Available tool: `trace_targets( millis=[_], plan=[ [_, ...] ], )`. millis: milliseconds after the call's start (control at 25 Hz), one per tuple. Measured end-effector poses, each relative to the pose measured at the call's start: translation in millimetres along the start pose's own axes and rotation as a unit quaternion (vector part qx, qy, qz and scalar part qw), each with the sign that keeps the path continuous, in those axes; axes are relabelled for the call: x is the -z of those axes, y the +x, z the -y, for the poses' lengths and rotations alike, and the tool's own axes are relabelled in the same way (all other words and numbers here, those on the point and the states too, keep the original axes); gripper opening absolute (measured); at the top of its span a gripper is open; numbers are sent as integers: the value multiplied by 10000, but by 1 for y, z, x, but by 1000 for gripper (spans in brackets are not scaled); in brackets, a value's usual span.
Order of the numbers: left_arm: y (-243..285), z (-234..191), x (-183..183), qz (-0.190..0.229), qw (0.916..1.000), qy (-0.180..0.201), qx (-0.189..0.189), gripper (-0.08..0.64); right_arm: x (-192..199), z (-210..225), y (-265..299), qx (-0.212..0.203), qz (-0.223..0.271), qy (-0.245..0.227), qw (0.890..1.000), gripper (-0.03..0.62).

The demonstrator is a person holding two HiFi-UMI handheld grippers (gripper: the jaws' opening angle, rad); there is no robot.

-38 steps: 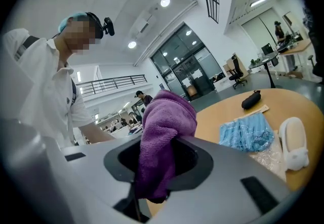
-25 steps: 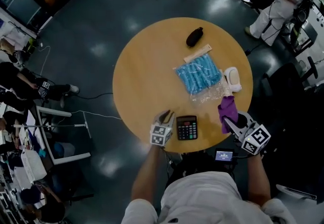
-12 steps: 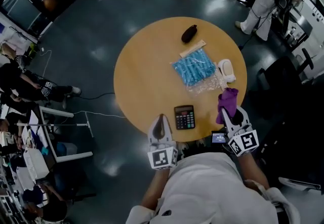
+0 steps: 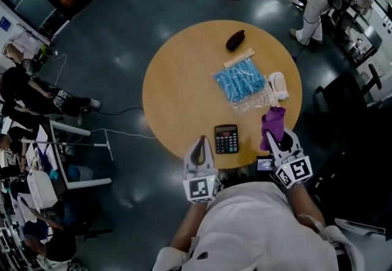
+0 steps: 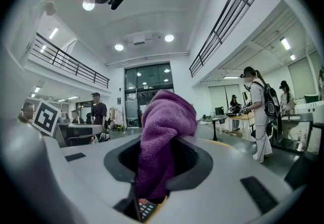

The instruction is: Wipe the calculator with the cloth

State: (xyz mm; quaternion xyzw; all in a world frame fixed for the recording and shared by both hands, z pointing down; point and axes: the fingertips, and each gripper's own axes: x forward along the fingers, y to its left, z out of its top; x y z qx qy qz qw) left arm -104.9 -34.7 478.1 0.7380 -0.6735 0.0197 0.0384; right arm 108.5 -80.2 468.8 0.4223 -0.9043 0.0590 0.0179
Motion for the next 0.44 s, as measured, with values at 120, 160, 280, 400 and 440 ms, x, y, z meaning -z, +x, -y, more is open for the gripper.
trace_targets(
  millis=[120,160,280,400,440],
  plan=[
    [3,5,2,-61,9999,18,109,7,1,-1,1,-82,-34,-3,10000,115],
    [3,7,3,-95,9998,21,150,7,1,-2,0,-115,-42,-9,9999,115],
    [7,15,7,-181,9995,20,256,8,2,-4,0,-202,-67,-31,9998,115],
    [11,22,15,-279,9991,28,304,6,5,-1,1,-253,-79,-26,9996,115],
    [12,24,18,-318,9990,33,314,6,6,0,2,-265,-82,-22,9996,115]
  ],
)
